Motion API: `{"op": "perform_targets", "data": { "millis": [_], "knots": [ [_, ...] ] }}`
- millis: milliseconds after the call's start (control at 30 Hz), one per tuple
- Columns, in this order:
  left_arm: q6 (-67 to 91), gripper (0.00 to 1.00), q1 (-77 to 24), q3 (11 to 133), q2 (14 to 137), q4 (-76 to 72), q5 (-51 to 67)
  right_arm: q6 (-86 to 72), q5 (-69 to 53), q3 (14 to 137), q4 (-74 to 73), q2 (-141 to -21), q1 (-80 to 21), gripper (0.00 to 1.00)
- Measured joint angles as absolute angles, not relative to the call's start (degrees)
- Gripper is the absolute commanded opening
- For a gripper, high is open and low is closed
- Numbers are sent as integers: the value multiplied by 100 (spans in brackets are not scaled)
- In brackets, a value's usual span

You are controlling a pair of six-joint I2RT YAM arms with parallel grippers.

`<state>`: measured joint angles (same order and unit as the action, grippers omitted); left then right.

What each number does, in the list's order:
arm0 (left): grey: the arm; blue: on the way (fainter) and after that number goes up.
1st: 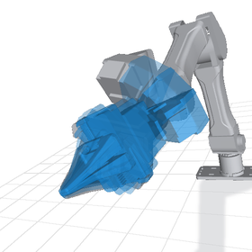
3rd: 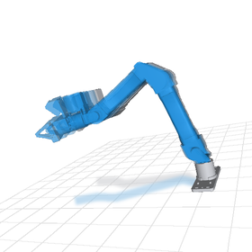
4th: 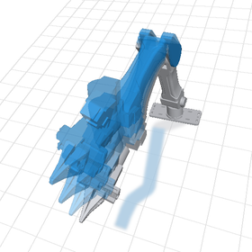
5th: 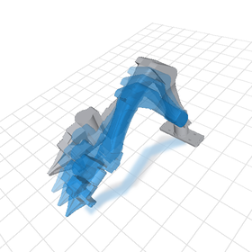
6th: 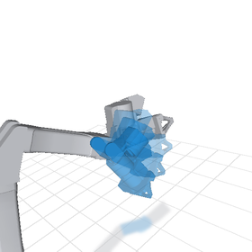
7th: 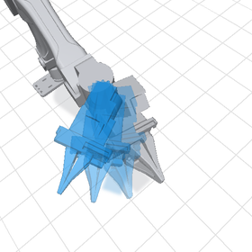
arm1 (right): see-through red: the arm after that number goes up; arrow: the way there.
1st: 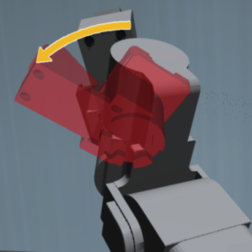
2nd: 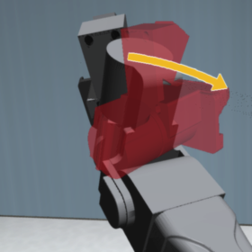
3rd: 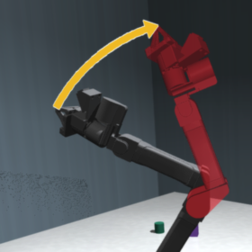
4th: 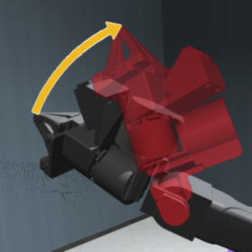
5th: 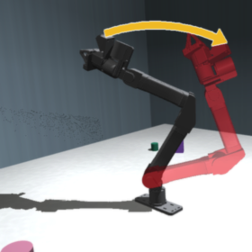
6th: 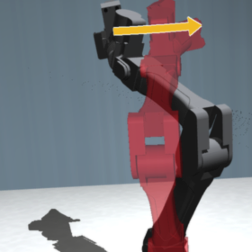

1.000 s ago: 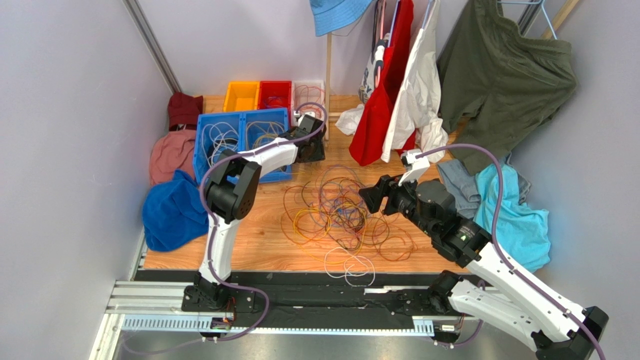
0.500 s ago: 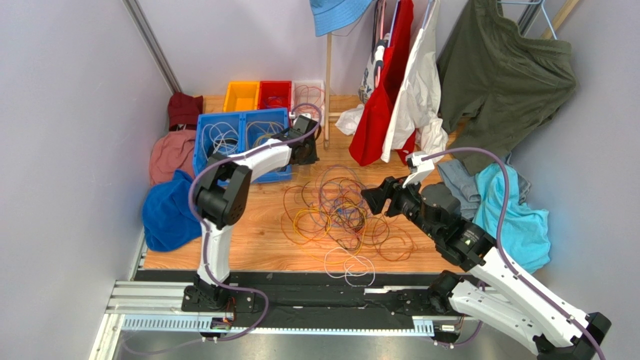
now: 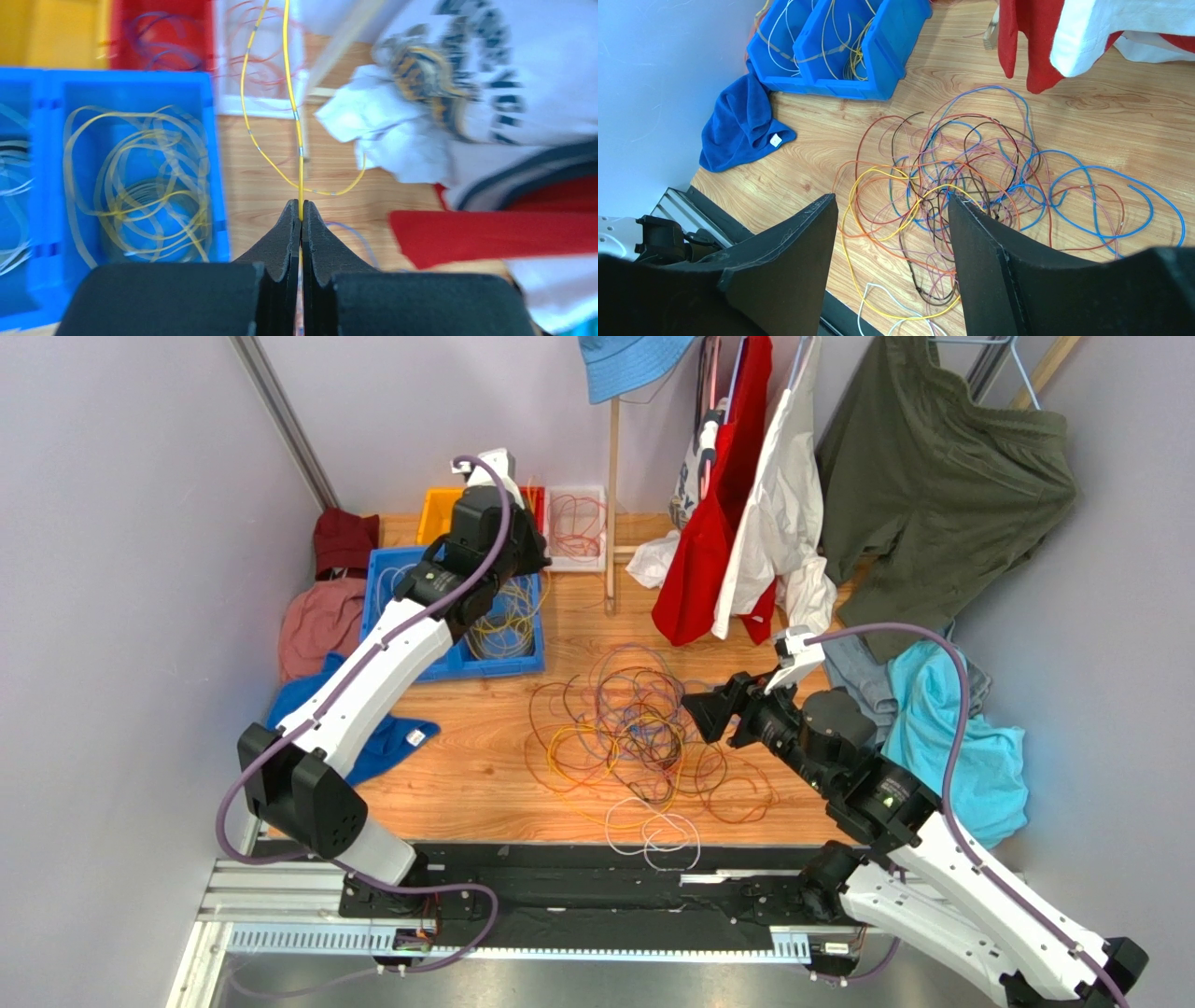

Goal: Untangle the cables

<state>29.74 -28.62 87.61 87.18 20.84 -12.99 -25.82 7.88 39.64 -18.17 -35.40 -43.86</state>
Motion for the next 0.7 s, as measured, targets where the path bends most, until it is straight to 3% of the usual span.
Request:
{"op": "perform_targets", "data": {
  "millis": [333, 700],
  "knots": [
    [3124, 0, -1782, 7981, 8862, 2523, -1378, -2591, 788, 3896, -1951, -3439, -4386, 63],
    [3205, 0, -1527, 7712, 9358, 2502, -1350, -2591, 788, 3747, -1953, -3479, -4386, 63]
  ]
}}
